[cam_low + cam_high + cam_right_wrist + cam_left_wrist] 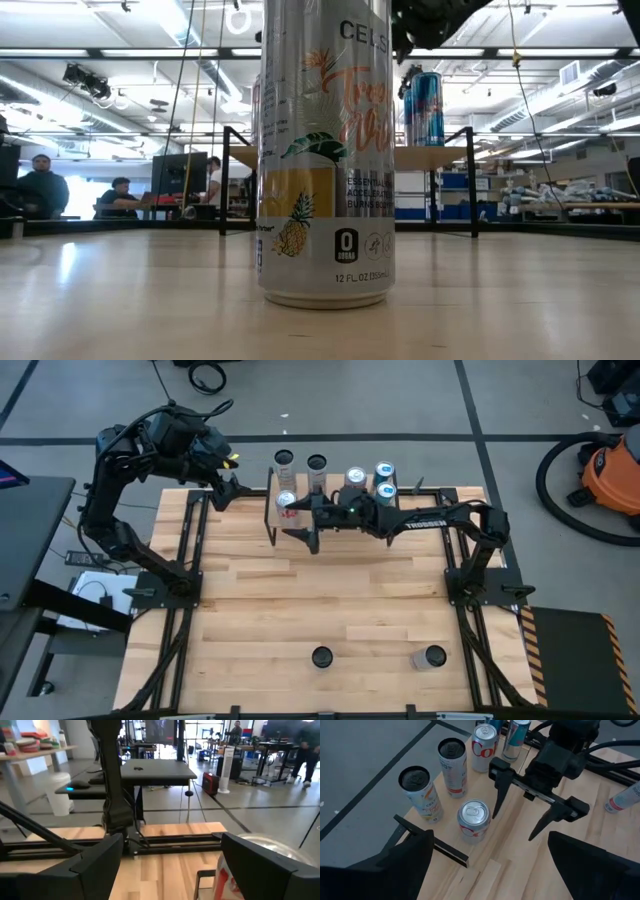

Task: Place canned beverage on shelf
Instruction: Put the red soda can aligned with the other red soda can on the shelf

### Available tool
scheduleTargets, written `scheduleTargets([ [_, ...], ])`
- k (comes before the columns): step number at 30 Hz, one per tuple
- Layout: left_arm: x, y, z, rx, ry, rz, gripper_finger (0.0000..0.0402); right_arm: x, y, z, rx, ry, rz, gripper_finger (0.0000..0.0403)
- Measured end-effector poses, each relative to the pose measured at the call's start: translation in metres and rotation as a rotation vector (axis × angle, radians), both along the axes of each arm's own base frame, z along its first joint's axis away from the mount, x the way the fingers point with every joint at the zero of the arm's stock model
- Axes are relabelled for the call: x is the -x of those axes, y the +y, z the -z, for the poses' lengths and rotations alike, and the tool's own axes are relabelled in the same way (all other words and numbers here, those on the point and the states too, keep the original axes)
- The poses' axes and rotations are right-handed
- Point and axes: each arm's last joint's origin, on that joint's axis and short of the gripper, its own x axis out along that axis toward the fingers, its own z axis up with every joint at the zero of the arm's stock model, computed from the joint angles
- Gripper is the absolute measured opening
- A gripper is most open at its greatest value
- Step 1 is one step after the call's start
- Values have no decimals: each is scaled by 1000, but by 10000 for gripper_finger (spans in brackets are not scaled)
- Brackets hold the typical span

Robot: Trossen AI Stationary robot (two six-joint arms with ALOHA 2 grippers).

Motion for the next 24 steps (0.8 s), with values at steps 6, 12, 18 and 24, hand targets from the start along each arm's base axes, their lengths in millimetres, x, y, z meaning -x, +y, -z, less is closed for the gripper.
scheduleTargets([
  [6,0,0,0,0,0,0,394,-3,-2,-9,44,78,52,348],
  [12,0,0,0,-1,1,1,394,-4,-5,-23,126,150,168,348],
  [18,0,0,0,-1,1,1,394,-3,-9,-26,147,156,203,348],
  [24,0,0,0,-13,7,13,394,-1,-18,-26,143,162,293,348],
])
